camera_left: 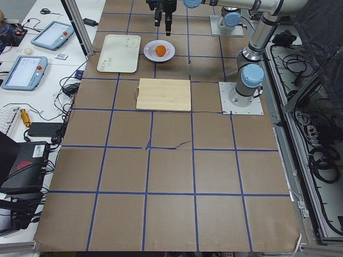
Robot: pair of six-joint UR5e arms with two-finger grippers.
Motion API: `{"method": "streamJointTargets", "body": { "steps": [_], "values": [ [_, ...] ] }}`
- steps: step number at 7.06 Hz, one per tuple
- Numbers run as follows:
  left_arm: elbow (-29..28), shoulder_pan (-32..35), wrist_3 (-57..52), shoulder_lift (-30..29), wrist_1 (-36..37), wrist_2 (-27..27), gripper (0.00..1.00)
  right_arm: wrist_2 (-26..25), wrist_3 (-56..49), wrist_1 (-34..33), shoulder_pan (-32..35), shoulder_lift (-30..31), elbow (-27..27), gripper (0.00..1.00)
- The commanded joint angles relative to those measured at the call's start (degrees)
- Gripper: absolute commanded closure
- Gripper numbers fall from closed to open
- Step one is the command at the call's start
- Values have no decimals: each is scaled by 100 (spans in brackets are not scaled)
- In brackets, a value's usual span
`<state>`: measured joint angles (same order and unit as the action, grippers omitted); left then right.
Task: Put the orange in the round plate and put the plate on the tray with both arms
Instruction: 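Open and raise the left gripper while the right gripper reaches the plate rim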
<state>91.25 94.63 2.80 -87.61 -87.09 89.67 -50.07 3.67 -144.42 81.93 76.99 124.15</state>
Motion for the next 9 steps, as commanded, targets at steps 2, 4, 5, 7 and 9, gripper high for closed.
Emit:
{"method": "streamJointTargets", "body": {
  "steps": [2, 4, 5, 7, 9],
  "values": [
    [16, -41, -51, 16, 148, 24, 0, 998, -85, -656, -142, -226, 470, 0],
    [24, -41, -51, 16, 157, 7, 0, 1008, -279, -1191, -142, -403, 679, 0],
    [24, -41, -43, 16, 157, -2, 0, 1051, -288, -1228, -142, -430, 733, 1],
    [24, -41, -43, 16, 148, -2, 0, 1219, -315, -1455, -134, -736, 743, 3],
    [24, -41, -43, 16, 157, 7, 0, 1219, -410, -1466, -133, -852, 725, 3]
  ]
}}
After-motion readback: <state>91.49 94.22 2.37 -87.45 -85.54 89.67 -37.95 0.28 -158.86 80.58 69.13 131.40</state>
